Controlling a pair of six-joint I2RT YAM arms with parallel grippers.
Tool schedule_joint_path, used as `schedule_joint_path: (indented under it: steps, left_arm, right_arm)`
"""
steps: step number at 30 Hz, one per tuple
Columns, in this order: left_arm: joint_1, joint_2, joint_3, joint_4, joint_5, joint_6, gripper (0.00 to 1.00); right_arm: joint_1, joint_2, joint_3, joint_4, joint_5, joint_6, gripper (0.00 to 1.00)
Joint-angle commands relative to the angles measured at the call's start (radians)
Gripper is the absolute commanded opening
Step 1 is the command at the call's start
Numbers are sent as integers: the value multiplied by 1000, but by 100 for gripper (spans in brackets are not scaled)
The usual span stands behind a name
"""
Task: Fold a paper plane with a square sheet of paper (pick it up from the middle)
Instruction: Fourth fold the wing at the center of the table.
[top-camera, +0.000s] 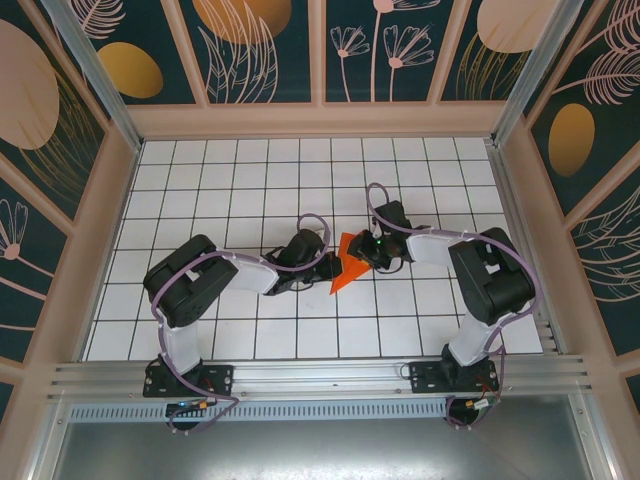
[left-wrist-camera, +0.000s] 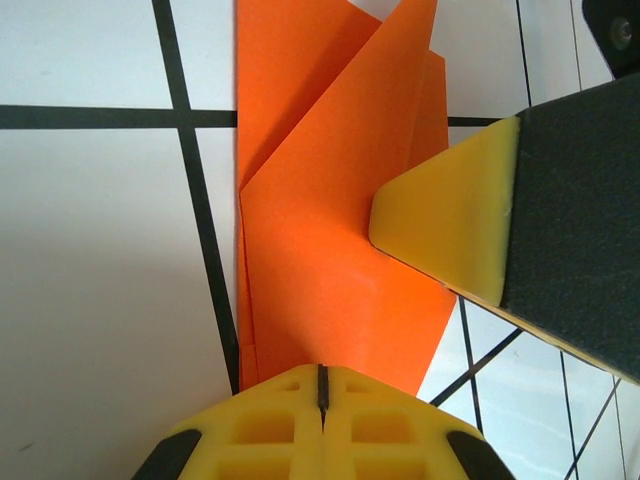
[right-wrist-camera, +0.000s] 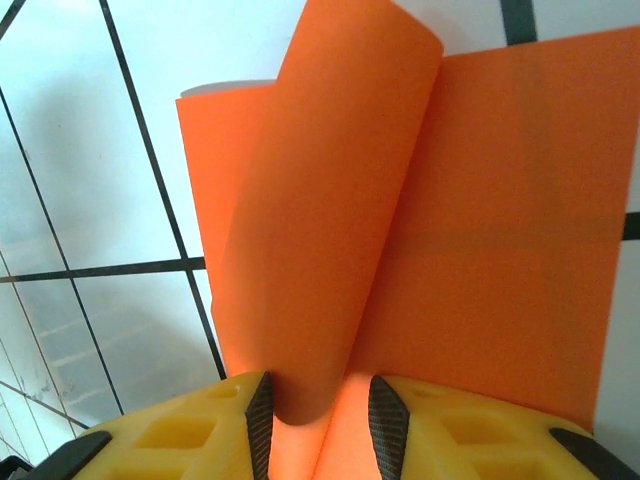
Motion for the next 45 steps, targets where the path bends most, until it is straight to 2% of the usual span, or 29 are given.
schedule_joint_path:
  steps: [1, 21, 30, 39, 45]
  left_arm:
    - [7, 24, 13, -37, -1, 0, 0]
    - [11, 6, 13, -72, -42, -1, 0]
    - [12, -39, 14, -71, -40, 11, 0]
    - [12, -38, 14, -92, -73, 8, 0]
    - [12, -21, 20, -109, -80, 18, 0]
  right_arm:
    - [22, 135, -64, -139, 163, -30, 37]
    - [40, 186, -53, -170, 222, -35, 41]
    - [41, 187, -56, -176, 237, -26, 40]
    - [41, 190, -55, -183, 246, -19, 44]
    - [43, 197, -54, -189, 256, -18, 43]
